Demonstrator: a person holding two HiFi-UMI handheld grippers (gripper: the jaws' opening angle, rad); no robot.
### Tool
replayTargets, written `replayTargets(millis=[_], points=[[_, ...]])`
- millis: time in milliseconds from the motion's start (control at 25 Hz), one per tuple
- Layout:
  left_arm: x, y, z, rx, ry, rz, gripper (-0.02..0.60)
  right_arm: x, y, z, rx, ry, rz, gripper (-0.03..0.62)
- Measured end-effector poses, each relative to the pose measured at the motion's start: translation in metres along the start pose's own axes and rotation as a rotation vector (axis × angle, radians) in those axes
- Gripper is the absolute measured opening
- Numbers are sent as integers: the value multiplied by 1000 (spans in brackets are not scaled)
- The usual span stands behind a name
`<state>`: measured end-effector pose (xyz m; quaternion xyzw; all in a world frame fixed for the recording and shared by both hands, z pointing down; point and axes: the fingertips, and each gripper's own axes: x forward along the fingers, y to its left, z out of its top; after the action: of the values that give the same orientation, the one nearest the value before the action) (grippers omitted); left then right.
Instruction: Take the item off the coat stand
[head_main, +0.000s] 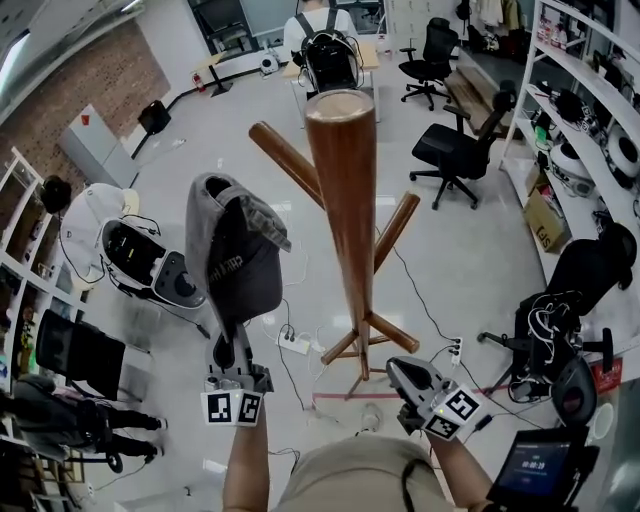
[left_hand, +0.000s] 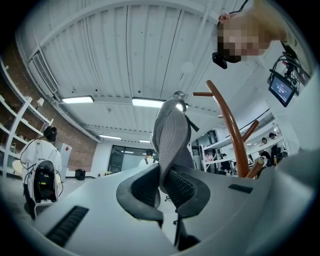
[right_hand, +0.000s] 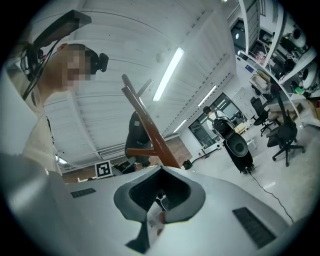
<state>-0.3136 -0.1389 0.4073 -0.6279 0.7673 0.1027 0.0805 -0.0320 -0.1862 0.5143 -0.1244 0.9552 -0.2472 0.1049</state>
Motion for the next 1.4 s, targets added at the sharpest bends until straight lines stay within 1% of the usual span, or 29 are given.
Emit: replayTargets(millis=[240, 520, 800, 1120, 1280, 1400], points=[[-3, 0, -10, -11, 21, -33, 32, 12, -7, 5, -30, -4, -3, 15], [-8, 8, -16, -57, 41, -90, 32, 30, 8, 16, -54, -44, -31, 15], [-5, 18, -20, -104, 63, -160, 32, 43, 18, 13, -59, -70, -73, 15], [-6, 22, -26, -128, 85, -230, 32, 53, 35, 22, -88, -109, -105, 15], [-12, 24, -25, -127, 87, -254, 32, 53, 43, 25, -112, -118, -123, 15], [-14, 19, -33, -124, 95, -275, 32, 47, 41, 24, -123, -125, -143, 15]])
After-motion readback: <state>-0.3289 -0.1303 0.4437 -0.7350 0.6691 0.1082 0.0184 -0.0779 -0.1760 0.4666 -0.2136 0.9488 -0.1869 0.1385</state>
